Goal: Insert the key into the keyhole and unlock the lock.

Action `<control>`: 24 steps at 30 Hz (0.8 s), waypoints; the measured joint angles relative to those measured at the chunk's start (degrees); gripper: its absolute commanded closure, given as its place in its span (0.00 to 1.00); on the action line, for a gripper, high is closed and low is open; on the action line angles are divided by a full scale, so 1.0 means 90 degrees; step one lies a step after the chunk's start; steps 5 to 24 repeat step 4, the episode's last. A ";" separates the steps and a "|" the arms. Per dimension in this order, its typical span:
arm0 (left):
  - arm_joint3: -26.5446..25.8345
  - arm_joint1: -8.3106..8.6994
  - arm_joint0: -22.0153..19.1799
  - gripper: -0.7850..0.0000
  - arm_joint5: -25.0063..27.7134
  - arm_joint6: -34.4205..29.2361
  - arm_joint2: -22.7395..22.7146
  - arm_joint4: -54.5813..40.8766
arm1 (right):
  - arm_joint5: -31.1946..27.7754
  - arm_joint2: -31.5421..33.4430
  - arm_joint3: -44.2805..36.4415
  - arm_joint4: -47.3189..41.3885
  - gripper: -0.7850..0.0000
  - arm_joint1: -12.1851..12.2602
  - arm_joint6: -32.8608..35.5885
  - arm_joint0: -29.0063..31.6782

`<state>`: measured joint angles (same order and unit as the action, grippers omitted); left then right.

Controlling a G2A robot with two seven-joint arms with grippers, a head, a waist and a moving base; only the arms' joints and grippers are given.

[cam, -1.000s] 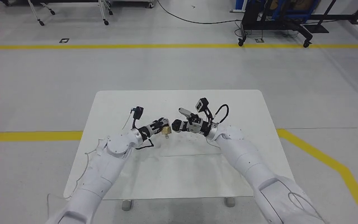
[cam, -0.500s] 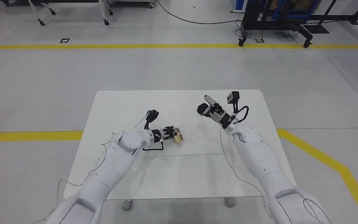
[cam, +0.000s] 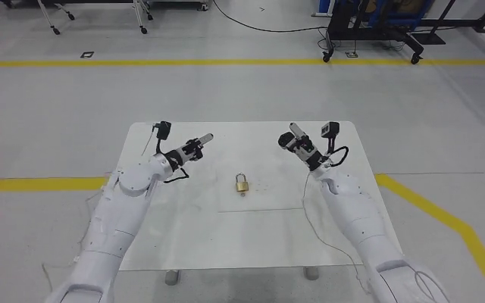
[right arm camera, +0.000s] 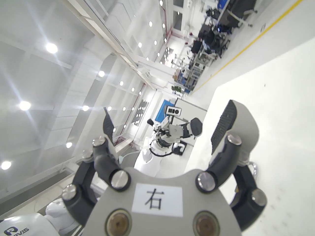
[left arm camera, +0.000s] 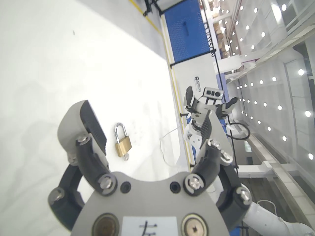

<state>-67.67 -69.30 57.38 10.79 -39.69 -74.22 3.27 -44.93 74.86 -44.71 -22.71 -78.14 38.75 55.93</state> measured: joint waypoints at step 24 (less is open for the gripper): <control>-0.0760 0.0130 0.0255 0.00 -0.0078 0.0156 -0.0594 0.0336 | -0.0442 0.0149 -0.0187 -0.0026 0.00 0.0045 0.0026 0.0137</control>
